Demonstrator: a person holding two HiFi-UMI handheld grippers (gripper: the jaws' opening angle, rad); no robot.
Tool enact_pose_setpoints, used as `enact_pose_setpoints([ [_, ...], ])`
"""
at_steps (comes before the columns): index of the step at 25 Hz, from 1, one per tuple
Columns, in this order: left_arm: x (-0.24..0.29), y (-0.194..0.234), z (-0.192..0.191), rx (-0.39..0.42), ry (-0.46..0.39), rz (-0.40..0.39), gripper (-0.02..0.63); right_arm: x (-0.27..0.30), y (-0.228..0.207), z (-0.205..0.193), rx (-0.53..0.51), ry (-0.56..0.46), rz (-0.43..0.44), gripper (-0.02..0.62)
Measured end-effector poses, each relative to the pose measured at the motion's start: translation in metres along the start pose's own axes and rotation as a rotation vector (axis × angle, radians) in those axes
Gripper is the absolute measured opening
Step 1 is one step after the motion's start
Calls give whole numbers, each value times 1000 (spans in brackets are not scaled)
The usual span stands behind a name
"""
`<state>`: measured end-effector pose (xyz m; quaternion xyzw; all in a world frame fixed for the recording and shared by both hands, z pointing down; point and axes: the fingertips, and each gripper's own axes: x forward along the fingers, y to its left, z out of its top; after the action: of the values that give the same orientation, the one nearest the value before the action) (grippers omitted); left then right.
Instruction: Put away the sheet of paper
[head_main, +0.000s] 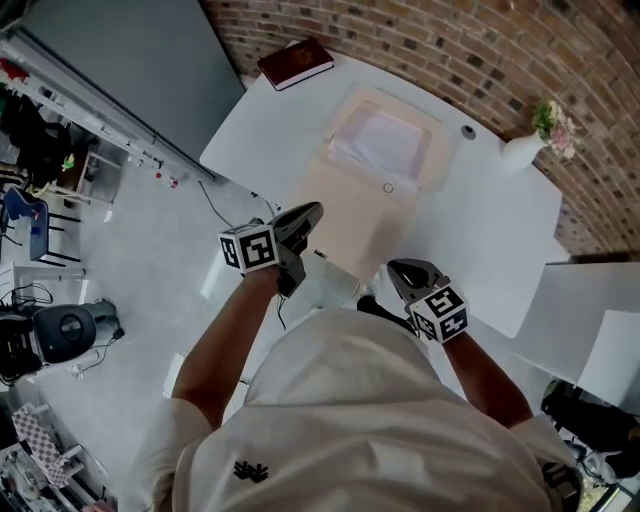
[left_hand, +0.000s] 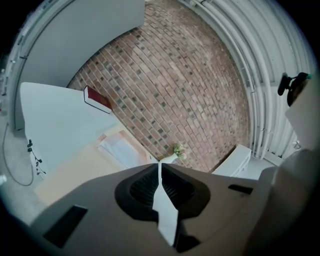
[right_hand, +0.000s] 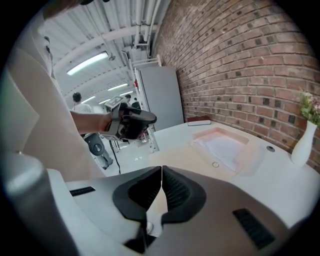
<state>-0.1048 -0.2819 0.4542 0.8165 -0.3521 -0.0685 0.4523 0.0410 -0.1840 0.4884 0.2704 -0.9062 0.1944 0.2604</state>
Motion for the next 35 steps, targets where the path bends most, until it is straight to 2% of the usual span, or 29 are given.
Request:
enact_pose_setpoints([
  [7,-82,-24,-34,98,20,-62,26,2,55,-7,-44,18,-32,28],
  [16,-159,-46,-96,249,131,-88,25,0,125,-14,-56,1,-49,28],
  [23,-203,-47,-114,256,113,-58,25,-5,166,-16,-95,1,-45,28],
  [35,-224,-53,-132,273,101,-86,26,-22,181,-18,-108,-18,-96,28],
])
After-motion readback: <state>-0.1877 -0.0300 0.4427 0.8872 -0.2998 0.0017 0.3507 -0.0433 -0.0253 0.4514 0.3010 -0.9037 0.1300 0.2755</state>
